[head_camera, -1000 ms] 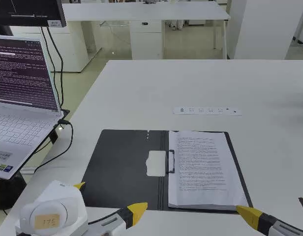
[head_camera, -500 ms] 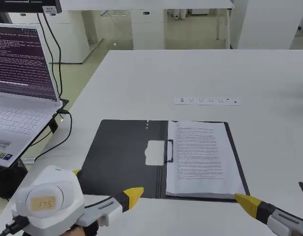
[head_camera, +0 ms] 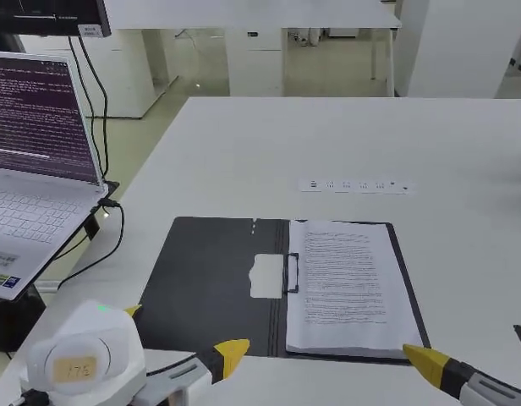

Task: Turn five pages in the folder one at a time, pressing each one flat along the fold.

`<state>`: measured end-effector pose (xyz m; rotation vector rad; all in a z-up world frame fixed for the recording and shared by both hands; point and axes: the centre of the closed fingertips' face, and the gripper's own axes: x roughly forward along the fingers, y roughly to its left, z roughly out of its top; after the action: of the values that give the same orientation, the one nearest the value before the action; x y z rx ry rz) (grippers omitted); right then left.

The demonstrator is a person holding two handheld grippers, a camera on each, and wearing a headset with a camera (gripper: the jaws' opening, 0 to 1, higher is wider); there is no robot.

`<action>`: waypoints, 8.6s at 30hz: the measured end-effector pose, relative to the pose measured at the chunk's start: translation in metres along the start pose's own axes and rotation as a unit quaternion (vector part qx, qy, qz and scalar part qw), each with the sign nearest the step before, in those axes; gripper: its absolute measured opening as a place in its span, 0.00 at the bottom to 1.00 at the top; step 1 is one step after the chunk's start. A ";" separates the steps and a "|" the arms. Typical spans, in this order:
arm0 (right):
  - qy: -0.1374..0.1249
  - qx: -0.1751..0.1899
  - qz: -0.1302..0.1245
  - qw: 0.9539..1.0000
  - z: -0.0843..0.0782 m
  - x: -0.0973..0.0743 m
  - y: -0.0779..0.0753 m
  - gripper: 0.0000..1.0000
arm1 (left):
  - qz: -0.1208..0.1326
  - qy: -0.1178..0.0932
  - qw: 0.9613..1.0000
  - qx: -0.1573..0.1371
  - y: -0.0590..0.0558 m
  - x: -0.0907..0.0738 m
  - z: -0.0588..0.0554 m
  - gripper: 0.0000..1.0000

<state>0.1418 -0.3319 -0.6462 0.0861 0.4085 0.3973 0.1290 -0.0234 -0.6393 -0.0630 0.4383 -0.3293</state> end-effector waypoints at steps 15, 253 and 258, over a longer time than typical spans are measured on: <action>0.004 0.004 -0.005 1.000 -0.004 0.000 -0.004 1.00 | -0.002 -0.001 1.000 -0.003 -0.001 0.003 -0.001 0.93; 0.097 0.374 -0.065 0.920 -0.094 0.092 -0.038 0.00 | -0.145 0.041 0.982 0.111 -0.182 0.236 -0.075 0.13; 0.084 0.376 -0.059 0.921 -0.085 0.090 -0.036 0.00 | -0.151 0.044 0.982 0.105 -0.182 0.236 -0.074 0.14</action>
<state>0.1964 -0.3292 -0.7632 0.7799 0.7182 0.1089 0.2449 -0.2712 -0.7781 0.0924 0.4796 -0.6766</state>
